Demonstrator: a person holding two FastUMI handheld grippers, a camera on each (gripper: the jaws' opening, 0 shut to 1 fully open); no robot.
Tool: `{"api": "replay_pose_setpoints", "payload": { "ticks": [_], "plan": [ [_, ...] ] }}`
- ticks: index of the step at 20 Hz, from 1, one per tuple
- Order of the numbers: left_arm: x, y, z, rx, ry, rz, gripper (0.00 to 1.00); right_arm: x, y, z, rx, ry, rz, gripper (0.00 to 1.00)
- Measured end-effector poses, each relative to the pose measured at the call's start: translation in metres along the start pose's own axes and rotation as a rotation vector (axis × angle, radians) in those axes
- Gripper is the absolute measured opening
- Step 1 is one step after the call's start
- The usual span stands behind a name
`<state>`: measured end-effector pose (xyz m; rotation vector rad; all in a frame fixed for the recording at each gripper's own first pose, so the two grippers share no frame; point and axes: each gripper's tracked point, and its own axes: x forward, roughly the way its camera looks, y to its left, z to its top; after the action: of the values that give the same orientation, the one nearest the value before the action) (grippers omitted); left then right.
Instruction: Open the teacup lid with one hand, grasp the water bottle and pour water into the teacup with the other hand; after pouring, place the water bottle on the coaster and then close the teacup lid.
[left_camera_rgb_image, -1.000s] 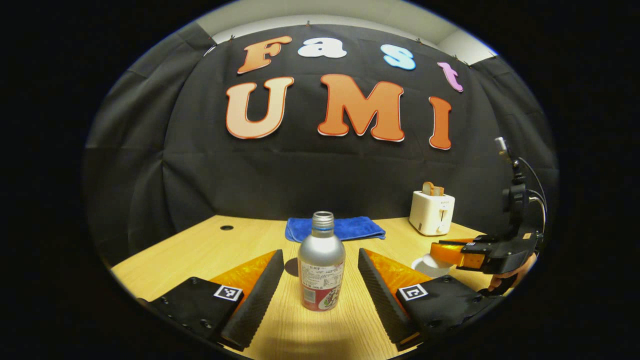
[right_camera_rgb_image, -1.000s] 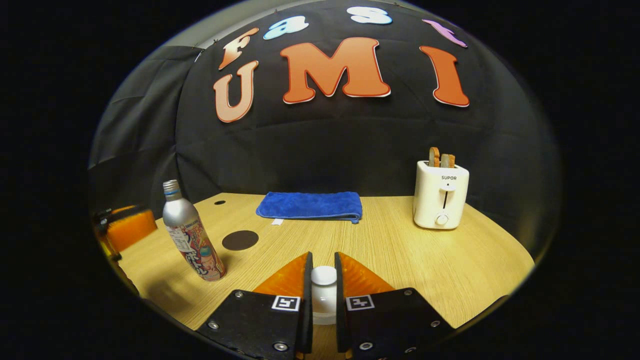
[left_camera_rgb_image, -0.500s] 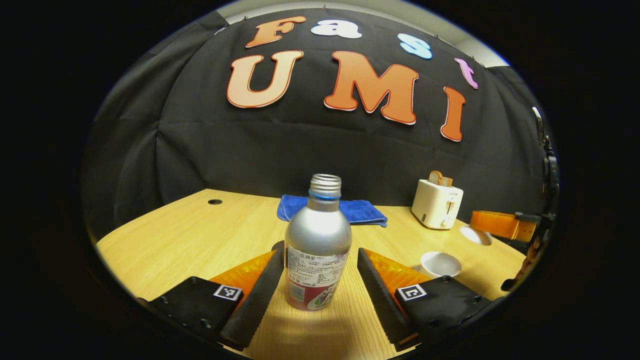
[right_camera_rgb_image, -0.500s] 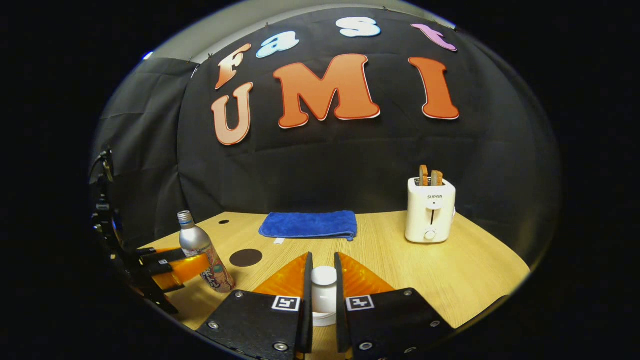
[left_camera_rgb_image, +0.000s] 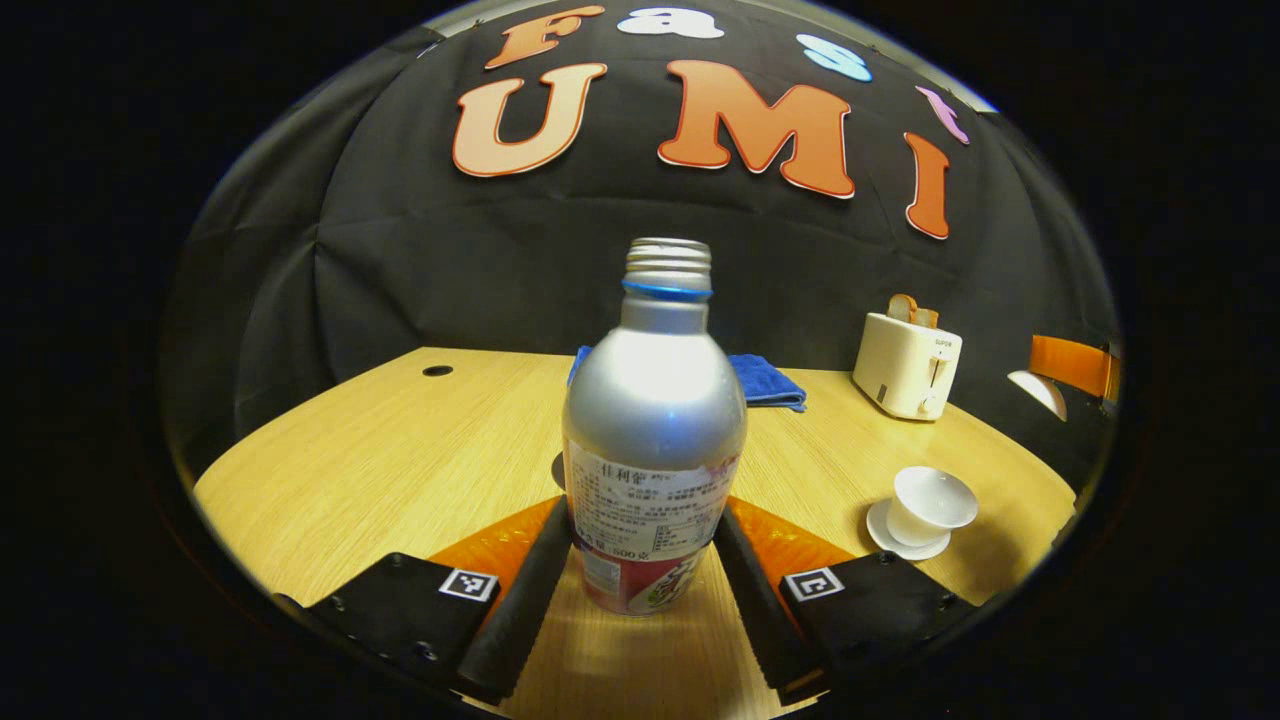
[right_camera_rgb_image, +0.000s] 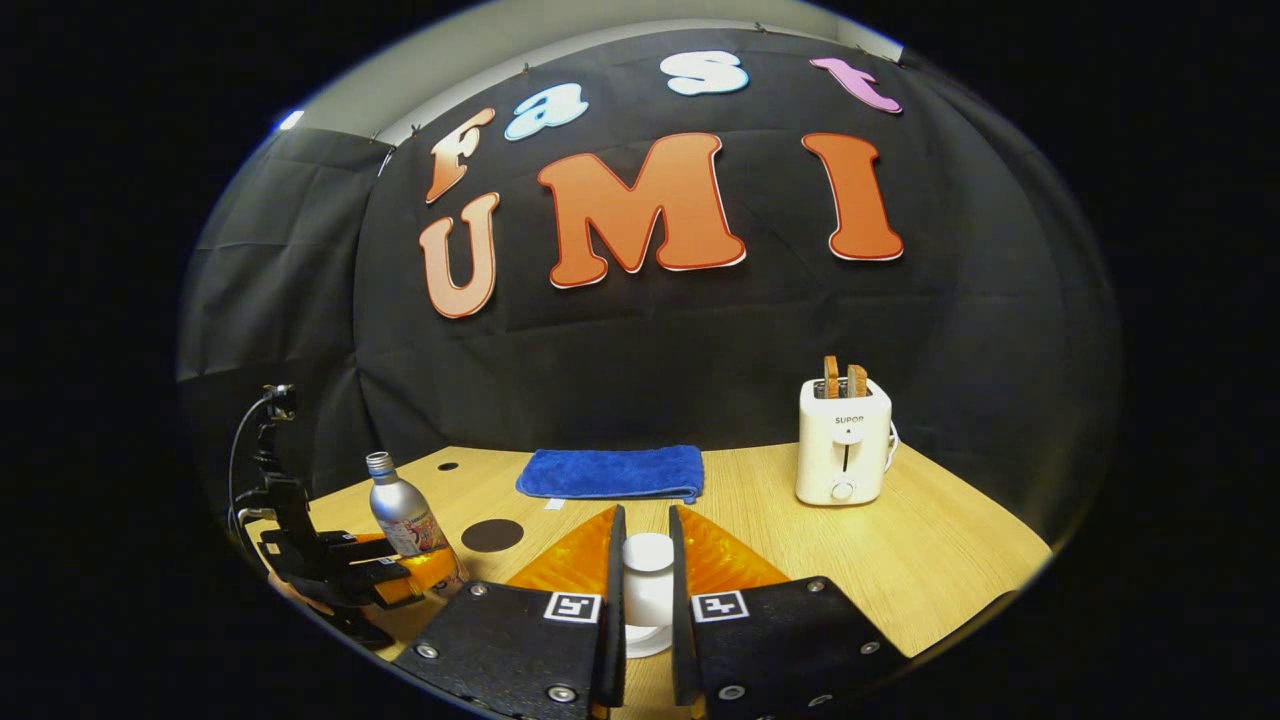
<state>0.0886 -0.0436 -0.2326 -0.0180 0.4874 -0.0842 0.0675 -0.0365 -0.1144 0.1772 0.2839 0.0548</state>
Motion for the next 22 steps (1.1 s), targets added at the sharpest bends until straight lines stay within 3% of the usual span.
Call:
{"api": "replay_pose_setpoints", "payload": {
  "ticks": [3,7,14,22],
  "plan": [
    [-0.002,0.001,0.007,0.029,-0.018,0.017,0.84,-0.007,-0.006,0.000,-0.001,-0.007,-0.004,0.19],
    [0.002,-0.006,0.028,0.144,-0.037,0.027,0.84,-0.011,-0.016,0.006,0.000,-0.016,-0.016,0.19],
    [0.005,-0.027,0.029,0.475,0.002,0.011,0.84,-0.029,-0.040,0.015,-0.005,-0.019,-0.043,0.19],
    [0.008,-0.052,0.014,0.781,0.040,-0.013,0.84,-0.047,-0.060,0.012,0.016,-0.011,-0.050,0.19]
  ]
}}
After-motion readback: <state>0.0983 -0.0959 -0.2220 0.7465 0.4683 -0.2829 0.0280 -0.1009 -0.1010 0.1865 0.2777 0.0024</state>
